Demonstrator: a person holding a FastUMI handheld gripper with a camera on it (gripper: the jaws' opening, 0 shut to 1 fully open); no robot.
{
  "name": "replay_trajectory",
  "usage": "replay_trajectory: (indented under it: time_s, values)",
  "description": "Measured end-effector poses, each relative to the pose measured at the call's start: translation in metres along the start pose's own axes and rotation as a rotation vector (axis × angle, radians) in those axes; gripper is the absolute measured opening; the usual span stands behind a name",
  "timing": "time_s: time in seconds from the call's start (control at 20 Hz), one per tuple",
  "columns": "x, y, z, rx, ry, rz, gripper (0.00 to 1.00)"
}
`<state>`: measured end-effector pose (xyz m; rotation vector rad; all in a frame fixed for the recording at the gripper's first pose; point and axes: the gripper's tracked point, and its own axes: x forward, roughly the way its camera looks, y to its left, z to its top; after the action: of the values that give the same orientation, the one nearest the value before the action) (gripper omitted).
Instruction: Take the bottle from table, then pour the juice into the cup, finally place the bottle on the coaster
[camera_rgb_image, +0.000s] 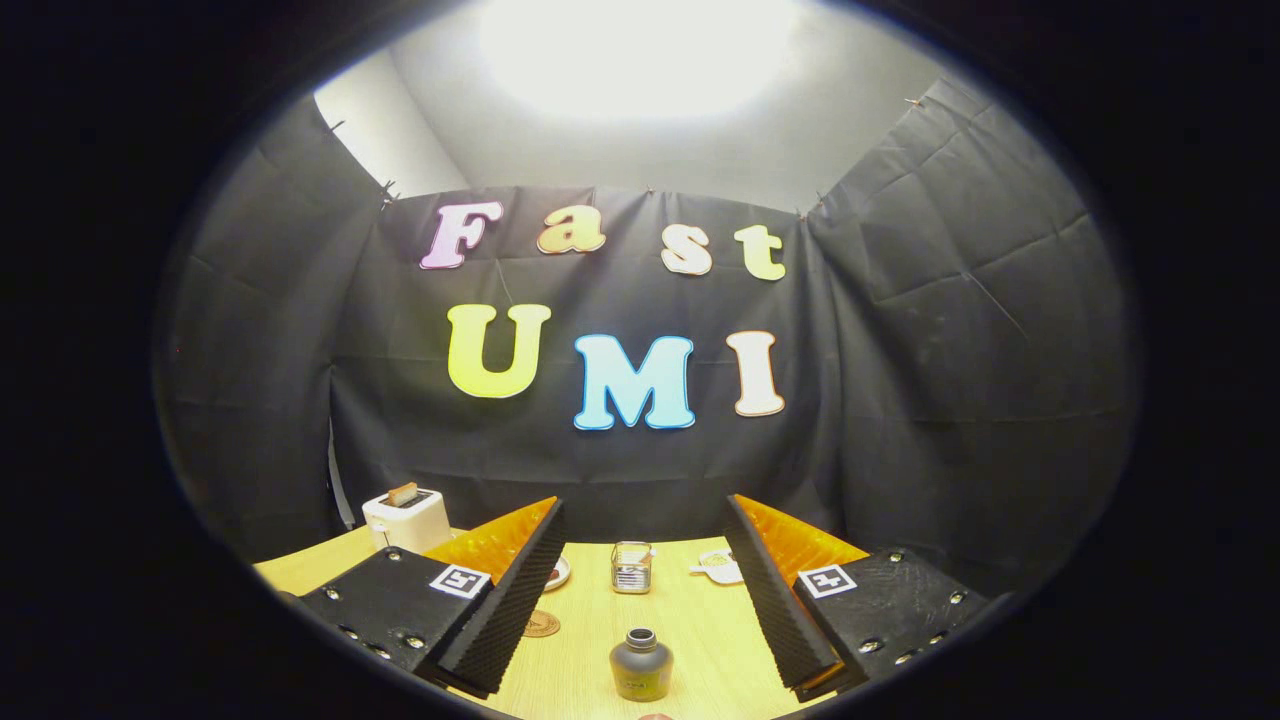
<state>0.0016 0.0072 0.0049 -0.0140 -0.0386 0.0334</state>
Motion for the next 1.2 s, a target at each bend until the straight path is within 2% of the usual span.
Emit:
replay_trajectory:
  time_s: [0.65,1.2]
  values:
    - [0.0,0.004,-0.007,0.027,-0.039,0.054,0.97]
    - [0.013,0.009,-0.056,0.011,0.005,0.122,0.97]
